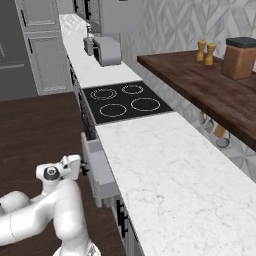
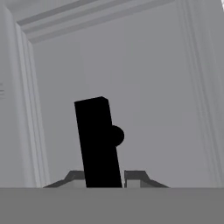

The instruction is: Take a straw from the drawer in front and place it inside the glass cup on the dining counter.

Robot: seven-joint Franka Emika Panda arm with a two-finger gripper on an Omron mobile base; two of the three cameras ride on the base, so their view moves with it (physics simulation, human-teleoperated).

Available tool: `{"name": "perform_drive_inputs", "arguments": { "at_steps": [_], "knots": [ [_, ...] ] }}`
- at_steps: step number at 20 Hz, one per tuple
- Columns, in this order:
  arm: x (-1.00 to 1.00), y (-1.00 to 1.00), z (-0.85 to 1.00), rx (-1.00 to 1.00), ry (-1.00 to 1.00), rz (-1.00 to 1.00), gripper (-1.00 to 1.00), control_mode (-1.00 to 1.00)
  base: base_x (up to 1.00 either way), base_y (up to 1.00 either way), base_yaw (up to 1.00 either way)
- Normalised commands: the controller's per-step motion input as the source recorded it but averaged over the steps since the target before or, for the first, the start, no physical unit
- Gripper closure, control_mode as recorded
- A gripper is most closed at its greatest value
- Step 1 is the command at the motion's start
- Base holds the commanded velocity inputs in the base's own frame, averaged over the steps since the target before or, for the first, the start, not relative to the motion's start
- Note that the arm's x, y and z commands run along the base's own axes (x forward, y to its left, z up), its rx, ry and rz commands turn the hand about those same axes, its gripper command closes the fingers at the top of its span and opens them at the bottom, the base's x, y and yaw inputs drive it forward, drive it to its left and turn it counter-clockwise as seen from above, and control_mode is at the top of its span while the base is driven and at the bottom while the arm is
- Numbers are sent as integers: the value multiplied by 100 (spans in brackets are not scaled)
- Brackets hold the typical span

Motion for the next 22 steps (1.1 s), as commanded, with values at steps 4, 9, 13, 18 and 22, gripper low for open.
{"name": "perform_drive_inputs", "arguments": {
  "at_steps": [4,9,13,18,22],
  "knots": [
    [-45,100,0,0,1,0,100,-100,0,0,0],
    [-44,100,0,0,2,0,100,-100,0,0,0],
    [-34,100,0,0,7,0,100,-100,0,0,0],
    [-25,99,0,0,11,0,-100,-100,0,0,0],
    [-32,62,6,10,15,0,-100,-100,0,0,0]
  ]
}}
